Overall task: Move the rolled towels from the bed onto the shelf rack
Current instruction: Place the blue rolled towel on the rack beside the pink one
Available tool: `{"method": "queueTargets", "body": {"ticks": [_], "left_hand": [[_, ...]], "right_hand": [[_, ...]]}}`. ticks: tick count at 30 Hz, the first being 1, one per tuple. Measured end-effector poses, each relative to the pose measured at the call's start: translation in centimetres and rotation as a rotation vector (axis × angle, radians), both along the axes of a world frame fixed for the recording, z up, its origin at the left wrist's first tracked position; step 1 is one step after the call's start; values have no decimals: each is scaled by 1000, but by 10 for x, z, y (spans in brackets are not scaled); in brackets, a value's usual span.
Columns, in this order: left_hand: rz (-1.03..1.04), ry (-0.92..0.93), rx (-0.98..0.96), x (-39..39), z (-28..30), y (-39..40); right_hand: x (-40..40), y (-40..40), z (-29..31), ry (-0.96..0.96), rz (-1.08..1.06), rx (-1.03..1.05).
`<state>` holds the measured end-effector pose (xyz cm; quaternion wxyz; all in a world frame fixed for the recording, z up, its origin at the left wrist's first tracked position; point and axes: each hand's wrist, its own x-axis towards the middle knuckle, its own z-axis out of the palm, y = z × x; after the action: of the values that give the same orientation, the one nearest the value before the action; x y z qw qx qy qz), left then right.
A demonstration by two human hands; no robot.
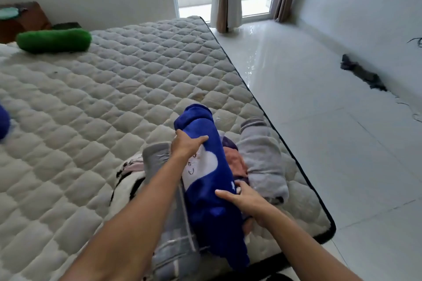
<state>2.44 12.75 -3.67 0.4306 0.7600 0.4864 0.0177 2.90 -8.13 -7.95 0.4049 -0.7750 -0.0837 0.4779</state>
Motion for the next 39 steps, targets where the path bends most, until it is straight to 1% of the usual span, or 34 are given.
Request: {"method": "queueTargets", "body": {"ticks": [2, 5, 6, 10, 13, 16, 18, 20, 25, 28, 30, 33, 36, 39], "left_hand": [[26, 14, -147, 9, -6, 9], [111, -23, -416, 14, -19, 15], [141, -36, -476, 14, -25, 17], [246, -120, -561, 13, -37, 22], [302, -191, -616, 14, -41, 25], [362, -265, -695, 14, -51, 29], [387, -307, -734, 11, -46, 28], [425, -370, -737, 6, -29, 22], [466, -537, -747, -19, 50, -14], [505, -645, -761, -30, 84, -35], [567, -730, -719, -39, 100, -49], [683, -878, -659, -60, 115, -72], [875, -1021, -598, -86, 117, -105], [1082, -1072, -488, -121, 108, -144]], "right_hand": [[4, 6, -4, 42, 11, -30], [7, 13, -11, 59, -17, -62], [9, 15, -16, 64, -28, -66], [15, 16, -28, 67, -43, -120], [17, 16, -23, 85, -34, -113], [12, 7, -13, 113, -57, -7], [10, -5, -7, 146, -73, 78], [10, -18, -3, 167, -101, 160], [10, -51, 15, 292, -208, 404], [22, -71, 29, 316, -214, 495], [38, -84, 37, 320, -179, 503], [59, -104, 43, 347, -67, 439], [72, -126, 38, 378, 34, 377], [69, -146, 41, 375, 144, 398]]}}
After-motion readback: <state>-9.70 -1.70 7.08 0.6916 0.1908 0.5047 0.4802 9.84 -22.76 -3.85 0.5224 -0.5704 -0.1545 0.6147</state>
